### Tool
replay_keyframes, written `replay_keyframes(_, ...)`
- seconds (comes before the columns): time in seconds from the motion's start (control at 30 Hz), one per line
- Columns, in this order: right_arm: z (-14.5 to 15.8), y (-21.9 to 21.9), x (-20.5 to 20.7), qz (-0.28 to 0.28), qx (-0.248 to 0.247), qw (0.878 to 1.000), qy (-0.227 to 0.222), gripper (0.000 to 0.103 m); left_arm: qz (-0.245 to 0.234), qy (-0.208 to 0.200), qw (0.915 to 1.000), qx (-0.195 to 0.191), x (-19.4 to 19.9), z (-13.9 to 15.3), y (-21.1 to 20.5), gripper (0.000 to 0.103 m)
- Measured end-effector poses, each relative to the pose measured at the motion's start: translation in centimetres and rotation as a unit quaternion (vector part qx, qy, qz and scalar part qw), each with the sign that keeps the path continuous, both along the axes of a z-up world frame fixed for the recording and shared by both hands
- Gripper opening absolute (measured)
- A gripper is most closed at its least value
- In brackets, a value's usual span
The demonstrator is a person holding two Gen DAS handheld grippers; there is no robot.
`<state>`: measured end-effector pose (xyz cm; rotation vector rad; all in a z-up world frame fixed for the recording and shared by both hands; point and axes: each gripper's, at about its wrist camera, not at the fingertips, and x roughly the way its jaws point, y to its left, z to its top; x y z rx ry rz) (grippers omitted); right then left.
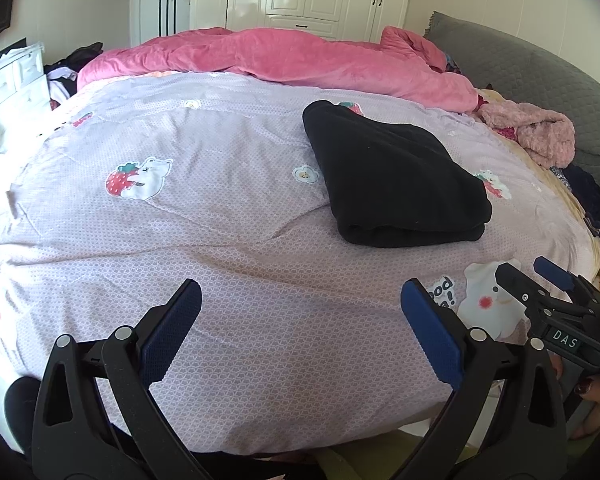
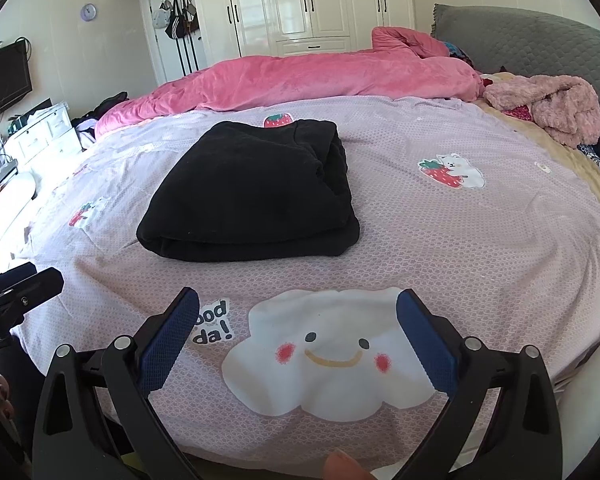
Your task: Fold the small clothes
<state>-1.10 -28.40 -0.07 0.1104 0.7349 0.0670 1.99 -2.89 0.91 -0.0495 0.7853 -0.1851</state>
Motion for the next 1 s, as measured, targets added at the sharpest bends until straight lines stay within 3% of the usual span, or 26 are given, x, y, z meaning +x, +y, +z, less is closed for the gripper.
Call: replay_keyframes(1.0,-0.07,-0.16,0.0,-0.002,0.001,1.0,0.003,0.098,0.003,0.0,1.0,0.0,-0.09,0.28,0.08,0.094)
